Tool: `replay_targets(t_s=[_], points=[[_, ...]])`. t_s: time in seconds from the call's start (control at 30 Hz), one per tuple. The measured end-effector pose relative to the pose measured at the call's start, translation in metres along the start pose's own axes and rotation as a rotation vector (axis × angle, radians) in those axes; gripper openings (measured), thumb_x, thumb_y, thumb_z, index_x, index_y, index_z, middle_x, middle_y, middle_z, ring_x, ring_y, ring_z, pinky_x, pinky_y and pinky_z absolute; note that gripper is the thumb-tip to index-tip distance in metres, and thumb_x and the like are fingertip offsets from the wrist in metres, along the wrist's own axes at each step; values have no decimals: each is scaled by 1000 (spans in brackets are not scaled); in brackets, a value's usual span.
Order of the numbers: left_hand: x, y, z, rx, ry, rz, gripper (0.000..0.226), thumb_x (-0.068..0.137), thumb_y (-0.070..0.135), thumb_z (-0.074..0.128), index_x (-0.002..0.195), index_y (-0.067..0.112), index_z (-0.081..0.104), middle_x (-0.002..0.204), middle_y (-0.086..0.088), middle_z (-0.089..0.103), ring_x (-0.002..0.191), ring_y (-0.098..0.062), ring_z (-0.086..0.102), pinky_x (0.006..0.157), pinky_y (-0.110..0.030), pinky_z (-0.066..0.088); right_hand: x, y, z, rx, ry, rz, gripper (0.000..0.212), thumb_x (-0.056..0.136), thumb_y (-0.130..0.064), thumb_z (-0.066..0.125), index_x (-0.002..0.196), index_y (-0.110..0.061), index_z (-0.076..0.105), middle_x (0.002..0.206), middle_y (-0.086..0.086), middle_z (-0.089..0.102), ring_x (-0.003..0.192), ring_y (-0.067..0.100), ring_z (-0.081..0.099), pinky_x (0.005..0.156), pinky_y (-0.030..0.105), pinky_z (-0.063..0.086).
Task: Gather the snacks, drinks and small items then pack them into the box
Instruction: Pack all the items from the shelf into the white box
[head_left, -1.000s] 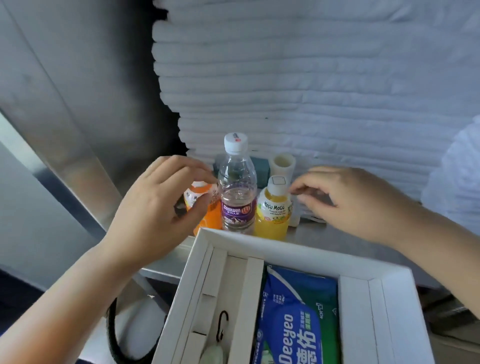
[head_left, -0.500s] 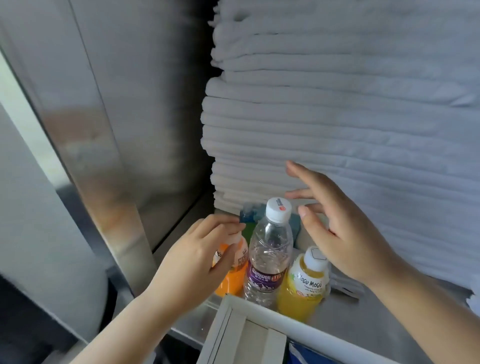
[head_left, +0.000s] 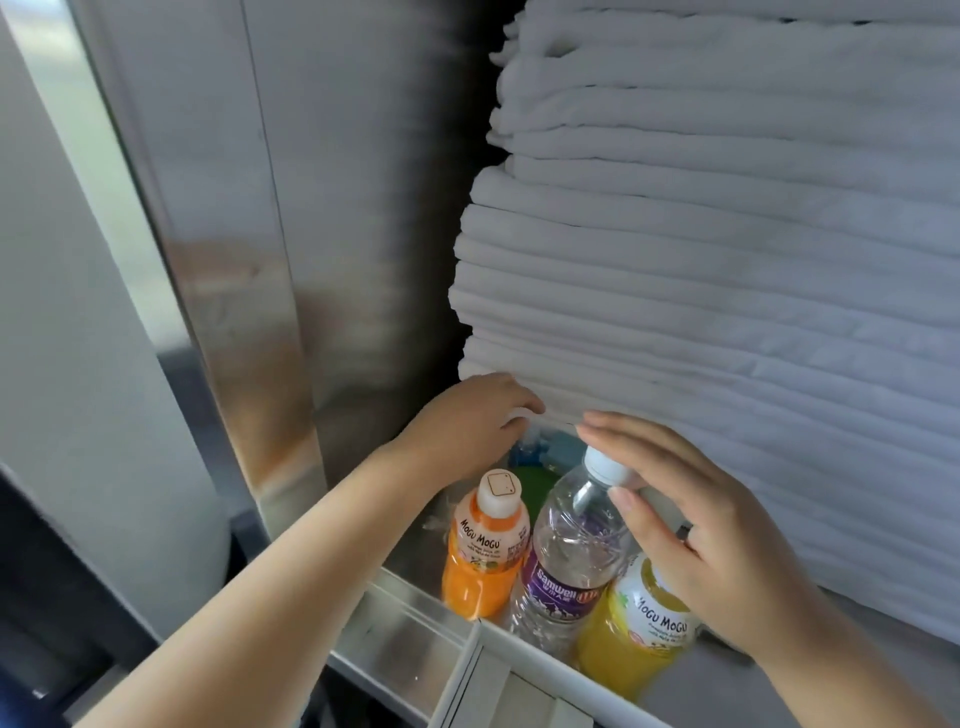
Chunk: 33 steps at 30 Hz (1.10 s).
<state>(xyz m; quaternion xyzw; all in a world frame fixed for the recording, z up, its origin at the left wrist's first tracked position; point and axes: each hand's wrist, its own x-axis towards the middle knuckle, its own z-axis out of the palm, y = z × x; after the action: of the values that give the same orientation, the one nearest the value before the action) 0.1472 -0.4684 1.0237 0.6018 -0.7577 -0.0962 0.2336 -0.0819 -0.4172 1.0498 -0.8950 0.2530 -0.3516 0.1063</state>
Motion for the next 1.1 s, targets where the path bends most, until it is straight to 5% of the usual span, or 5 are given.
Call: replay_targets(t_s=[0.2, 0.4, 0.53, 0.77, 1.1], points=[[32, -12, 24, 135, -154, 66, 30, 96, 25, 48, 123, 18, 59, 122, -2, 51, 106, -17, 52, 88, -37, 44, -4, 0, 0, 28, 37, -7, 39, 96, -27, 46, 134, -33, 49, 139, -20, 46, 118, -1, 52, 93, 9, 39], [26, -17, 38, 105, -97, 116, 24, 92, 32, 54, 113, 24, 62, 110, 7, 54, 95, -9, 52, 79, -29, 46, -4, -1, 0, 42, 25, 9, 39, 96, -25, 46, 134, -30, 51, 140, -19, 46, 121, 0, 50, 97, 12, 39], [24, -17, 40, 59, -78, 17, 24, 92, 23, 56, 113, 14, 61, 114, -2, 59, 104, -18, 55, 88, -25, 41, -4, 0, 0, 44, 24, 17, 38, 96, -25, 46, 134, -27, 52, 140, -20, 45, 119, -2, 51, 95, 10, 39], [7, 2, -6, -20, 170, -16, 21, 90, 25, 60, 112, 24, 61, 103, 12, 55, 86, -3, 52, 68, -11, 36, -5, 2, 2, 64, 31, 3, 38, 98, -25, 44, 136, -24, 50, 142, -17, 44, 129, 4, 44, 98, 17, 42], [-70, 66, -84, 14, 447, 75, 28, 87, 19, 63, 115, 19, 65, 106, 8, 60, 87, -5, 59, 80, -26, 54, -8, -4, 2, -2, -2, 49, 43, 96, -39, 39, 139, -38, 39, 145, -21, 38, 128, -4, 42, 99, 15, 42]])
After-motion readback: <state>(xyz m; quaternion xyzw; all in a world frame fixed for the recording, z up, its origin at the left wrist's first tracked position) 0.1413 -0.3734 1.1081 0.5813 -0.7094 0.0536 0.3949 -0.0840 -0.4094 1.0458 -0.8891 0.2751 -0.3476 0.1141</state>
